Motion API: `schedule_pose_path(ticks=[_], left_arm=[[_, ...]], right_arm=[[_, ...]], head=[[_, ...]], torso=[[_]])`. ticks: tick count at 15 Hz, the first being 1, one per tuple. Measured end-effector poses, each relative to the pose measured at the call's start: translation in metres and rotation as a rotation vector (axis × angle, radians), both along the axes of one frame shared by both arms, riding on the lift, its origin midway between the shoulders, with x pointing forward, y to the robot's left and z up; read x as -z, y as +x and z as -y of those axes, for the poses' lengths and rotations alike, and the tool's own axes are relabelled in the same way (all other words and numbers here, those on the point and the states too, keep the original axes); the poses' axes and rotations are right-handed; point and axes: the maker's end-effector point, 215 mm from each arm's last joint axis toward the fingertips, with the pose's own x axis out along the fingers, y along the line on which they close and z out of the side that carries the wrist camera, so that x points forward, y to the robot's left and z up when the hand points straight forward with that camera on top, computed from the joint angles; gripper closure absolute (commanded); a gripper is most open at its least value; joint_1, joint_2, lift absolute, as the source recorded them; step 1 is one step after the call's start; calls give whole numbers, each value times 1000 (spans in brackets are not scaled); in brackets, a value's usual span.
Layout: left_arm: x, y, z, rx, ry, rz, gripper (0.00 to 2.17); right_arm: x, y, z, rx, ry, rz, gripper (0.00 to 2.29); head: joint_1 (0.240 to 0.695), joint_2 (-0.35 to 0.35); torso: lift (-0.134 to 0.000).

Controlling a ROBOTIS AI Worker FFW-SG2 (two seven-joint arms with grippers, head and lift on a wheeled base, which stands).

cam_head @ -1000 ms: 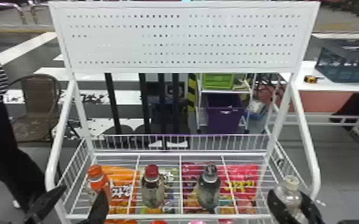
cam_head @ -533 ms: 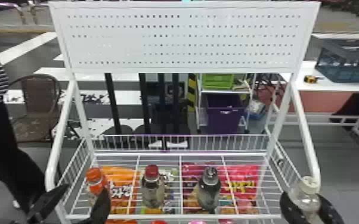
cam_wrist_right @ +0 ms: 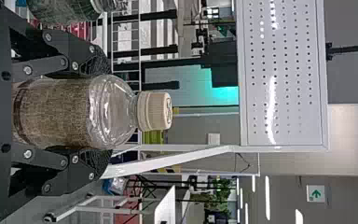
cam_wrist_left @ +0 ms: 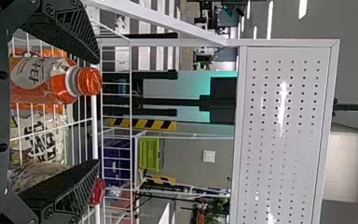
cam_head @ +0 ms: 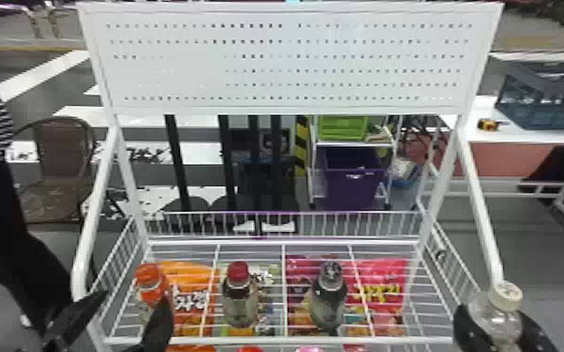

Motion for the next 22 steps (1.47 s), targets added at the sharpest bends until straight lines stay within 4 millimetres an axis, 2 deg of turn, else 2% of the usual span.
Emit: schedule_pose_path(ticks=[3, 5, 8, 11, 14, 19, 20, 21, 22], left_arm=[[-1, -1, 2, 3, -2, 1, 130], [-1, -2, 4, 8, -4, 0, 130], [-1, -6, 12, 18, -1, -2, 130], [3, -10, 18, 29, 8, -20, 130], [9, -11, 20, 30, 25, -42, 130], [15, -9, 20, 28, 42, -71, 130], [15, -8, 20, 27, 44, -70, 130], [14, -6, 20, 26, 45, -69, 130], [14, -5, 19, 26, 46, -69, 130]], right_arm=[[14, 19, 2, 3, 2, -13, 1156], [23, 40, -1, 0, 6, -5, 1156], [47, 73, -10, -20, 22, -10, 1156], [66, 97, -20, -49, 34, 11, 1156], [79, 113, -20, -53, 28, 47, 1156], [104, 126, -16, -49, 19, 41, 1156], [108, 127, -16, -51, 19, 34, 1099], [112, 128, -17, -56, 20, 27, 923], [114, 130, -18, -59, 20, 24, 886]], head=[[499, 0], [499, 0], [499, 0], [499, 0], [499, 0], [499, 0], [499, 0], [499, 0], [499, 0]], torso=[[0], [0], [0], [0], [0], [0], [0], [0], [0]])
